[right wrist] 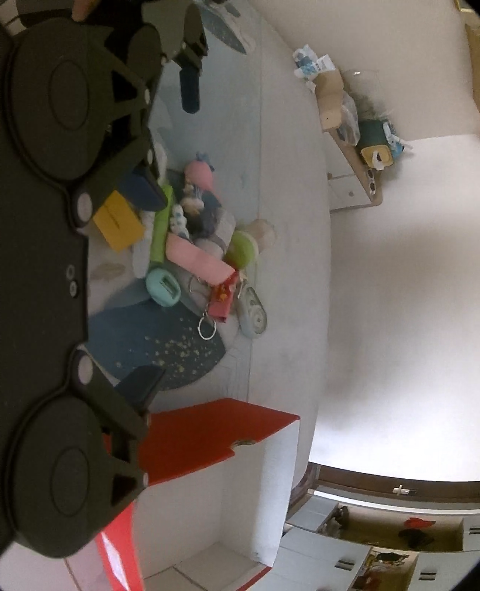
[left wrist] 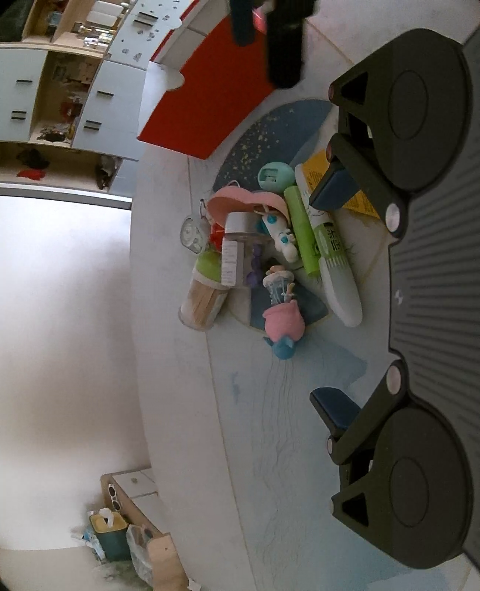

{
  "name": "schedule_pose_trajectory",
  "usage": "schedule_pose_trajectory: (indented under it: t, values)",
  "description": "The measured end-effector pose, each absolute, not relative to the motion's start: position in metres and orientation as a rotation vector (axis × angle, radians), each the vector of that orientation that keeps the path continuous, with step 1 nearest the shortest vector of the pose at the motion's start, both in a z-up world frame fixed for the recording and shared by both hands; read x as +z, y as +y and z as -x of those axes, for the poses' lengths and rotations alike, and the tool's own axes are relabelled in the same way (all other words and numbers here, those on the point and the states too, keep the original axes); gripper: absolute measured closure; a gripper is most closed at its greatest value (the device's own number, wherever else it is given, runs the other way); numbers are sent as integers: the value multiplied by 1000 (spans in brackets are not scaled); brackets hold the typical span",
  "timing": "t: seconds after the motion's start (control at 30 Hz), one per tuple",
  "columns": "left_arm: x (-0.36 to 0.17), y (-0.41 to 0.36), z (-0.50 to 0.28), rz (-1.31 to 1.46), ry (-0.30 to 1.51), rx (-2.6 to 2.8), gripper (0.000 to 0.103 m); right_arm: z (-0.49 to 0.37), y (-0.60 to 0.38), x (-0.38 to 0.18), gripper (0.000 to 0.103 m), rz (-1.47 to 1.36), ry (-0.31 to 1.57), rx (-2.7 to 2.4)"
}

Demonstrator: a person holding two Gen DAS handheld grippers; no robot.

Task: Organize rigid objects
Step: 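Move both tools toward the pile of small items on the table, then grasp the white-green marker with the left tool while the right tool grasps the teal sharpener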

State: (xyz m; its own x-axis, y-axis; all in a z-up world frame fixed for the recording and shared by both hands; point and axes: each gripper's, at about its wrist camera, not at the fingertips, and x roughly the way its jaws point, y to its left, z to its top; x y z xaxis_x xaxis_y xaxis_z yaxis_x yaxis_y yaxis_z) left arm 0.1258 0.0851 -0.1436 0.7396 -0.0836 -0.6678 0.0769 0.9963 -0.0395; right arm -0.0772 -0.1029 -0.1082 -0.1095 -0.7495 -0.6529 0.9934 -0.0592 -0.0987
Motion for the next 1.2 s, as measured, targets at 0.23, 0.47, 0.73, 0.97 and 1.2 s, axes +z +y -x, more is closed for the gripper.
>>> schedule_pose_trajectory:
  t: [0.23, 0.47, 0.73, 0.97, 1.2]
  values:
    - [-153, 77, -140, -22, 752, -192, 1, 90, -134, -124, 27, -538, 668, -1601]
    - [-163, 70, -149, -40, 782, -254, 7, 97, -157, -142, 37, -584, 720, -1563]
    - [-172, 66, -156, -53, 813, -349, 24, 102, -174, -156, 46, -748, 677, -1759]
    - [-174, 60, -150, -123, 824, -446, 44, 104, -182, -161, 48, -764, 664, -1728]
    - [-171, 47, -141, -188, 814, -552, 62, 110, -183, -160, 57, -803, 621, -1696]
